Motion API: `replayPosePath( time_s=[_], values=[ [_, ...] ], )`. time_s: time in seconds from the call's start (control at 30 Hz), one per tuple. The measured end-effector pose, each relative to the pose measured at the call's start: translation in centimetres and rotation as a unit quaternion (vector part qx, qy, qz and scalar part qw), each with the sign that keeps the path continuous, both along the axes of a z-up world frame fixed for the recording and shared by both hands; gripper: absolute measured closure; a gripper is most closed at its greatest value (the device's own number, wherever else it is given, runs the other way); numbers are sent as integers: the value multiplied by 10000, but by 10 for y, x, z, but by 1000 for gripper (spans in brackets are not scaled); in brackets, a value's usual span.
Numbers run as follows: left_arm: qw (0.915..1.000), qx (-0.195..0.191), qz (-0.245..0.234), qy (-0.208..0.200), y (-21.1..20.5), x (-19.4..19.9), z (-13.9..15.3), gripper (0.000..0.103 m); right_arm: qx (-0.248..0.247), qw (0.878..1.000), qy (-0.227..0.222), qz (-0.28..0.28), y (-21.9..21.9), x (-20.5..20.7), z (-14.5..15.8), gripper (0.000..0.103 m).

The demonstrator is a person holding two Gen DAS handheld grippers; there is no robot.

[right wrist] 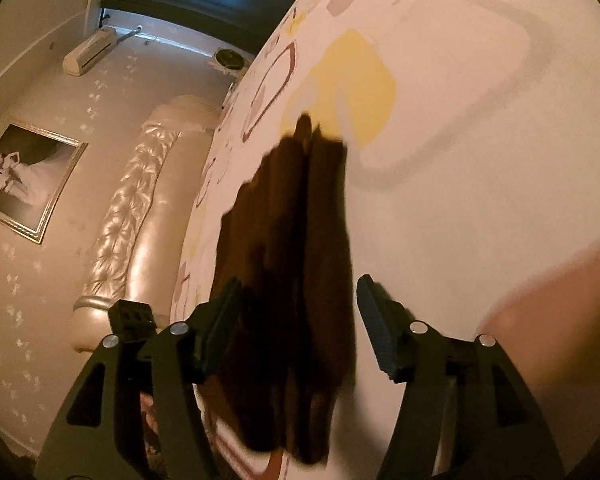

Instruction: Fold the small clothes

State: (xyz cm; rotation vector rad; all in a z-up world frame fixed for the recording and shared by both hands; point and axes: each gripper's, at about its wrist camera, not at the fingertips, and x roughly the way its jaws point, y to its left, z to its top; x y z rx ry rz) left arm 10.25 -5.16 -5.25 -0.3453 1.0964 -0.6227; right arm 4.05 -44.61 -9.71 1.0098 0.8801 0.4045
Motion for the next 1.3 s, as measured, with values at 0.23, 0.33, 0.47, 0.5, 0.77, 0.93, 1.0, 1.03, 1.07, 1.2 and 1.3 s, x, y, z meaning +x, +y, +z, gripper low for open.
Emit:
replayPosePath(
  time_s=[0.23,0.33,0.47,0.5,0.77,0.93,1.0,1.03,1.07,1.2,1.3],
  values=[
    [9994,-233,117,209,-6,-40,-5,43,197,9989,76,428,37,-25,-3,42],
    [9991,-177,173,347,-17,-39,-7,61,104,9987,107,496,45,-25,0,42],
    [9993,20,232,296,-23,-37,-6,65,600,9973,146,406,41,-23,-3,39],
    [9994,74,225,269,-25,-38,-6,66,584,9973,173,403,41,-23,-4,42],
    [9997,143,173,100,-24,-45,6,79,268,9988,206,366,45,-34,0,85],
    [9998,189,19,51,-22,-60,4,79,394,9981,257,389,45,-50,-9,85],
    [9998,148,33,110,-19,-60,-5,79,416,9980,299,380,45,-52,-20,85],
    [9999,62,44,133,-17,-59,-8,78,466,9979,269,372,44,-52,-21,84],
    [9999,26,27,134,-17,-58,-8,78,534,9976,284,340,43,-51,-21,80],
    [9999,1,-90,88,-16,-57,-7,75,809,9962,146,297,34,-48,-11,45],
    [9999,-8,-143,-1,-15,-60,-7,71,1003,9949,8,70,24,-46,-6,30]
  ],
)
